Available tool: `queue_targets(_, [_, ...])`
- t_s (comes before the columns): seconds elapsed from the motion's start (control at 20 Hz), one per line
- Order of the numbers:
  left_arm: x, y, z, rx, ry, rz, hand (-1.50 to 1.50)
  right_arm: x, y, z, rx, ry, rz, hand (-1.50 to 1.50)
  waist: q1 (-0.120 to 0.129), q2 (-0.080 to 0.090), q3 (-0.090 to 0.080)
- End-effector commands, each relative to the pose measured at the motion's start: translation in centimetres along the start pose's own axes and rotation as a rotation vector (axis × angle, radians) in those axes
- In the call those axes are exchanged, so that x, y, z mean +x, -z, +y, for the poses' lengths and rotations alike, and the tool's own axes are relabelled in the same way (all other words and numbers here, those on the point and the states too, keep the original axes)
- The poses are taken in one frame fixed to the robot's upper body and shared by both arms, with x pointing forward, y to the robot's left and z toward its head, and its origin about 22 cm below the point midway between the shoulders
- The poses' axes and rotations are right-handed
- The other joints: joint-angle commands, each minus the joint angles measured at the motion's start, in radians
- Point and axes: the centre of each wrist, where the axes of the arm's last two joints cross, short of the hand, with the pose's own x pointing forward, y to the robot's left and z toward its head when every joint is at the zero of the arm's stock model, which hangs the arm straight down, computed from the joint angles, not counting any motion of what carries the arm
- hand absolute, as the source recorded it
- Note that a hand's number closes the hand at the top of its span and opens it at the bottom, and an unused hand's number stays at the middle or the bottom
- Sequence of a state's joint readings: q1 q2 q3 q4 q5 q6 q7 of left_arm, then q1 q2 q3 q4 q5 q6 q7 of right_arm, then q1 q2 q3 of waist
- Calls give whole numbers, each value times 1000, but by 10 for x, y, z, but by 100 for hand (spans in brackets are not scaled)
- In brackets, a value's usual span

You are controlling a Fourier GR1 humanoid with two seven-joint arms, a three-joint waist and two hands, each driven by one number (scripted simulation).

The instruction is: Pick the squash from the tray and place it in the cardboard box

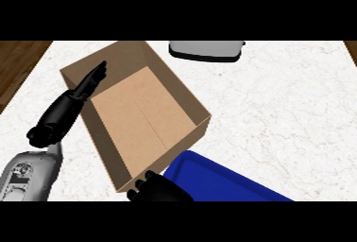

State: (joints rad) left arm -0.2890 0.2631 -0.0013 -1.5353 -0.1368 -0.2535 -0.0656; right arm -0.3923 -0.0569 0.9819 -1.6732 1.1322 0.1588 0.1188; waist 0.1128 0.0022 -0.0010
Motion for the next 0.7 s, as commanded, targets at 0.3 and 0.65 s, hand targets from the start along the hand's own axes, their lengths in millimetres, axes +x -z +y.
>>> queue_targets(0.3, [-5, -6, -2, 12, -33, 32, 0, 32, 9, -69, -322, 225, 101, 150, -77, -4, -1])
queue_targets(0.65, [-4, -7, -8, 30, -32, 32, 0, -10, 51, -116, -435, 274, 322, 150, -77, 1, -1])
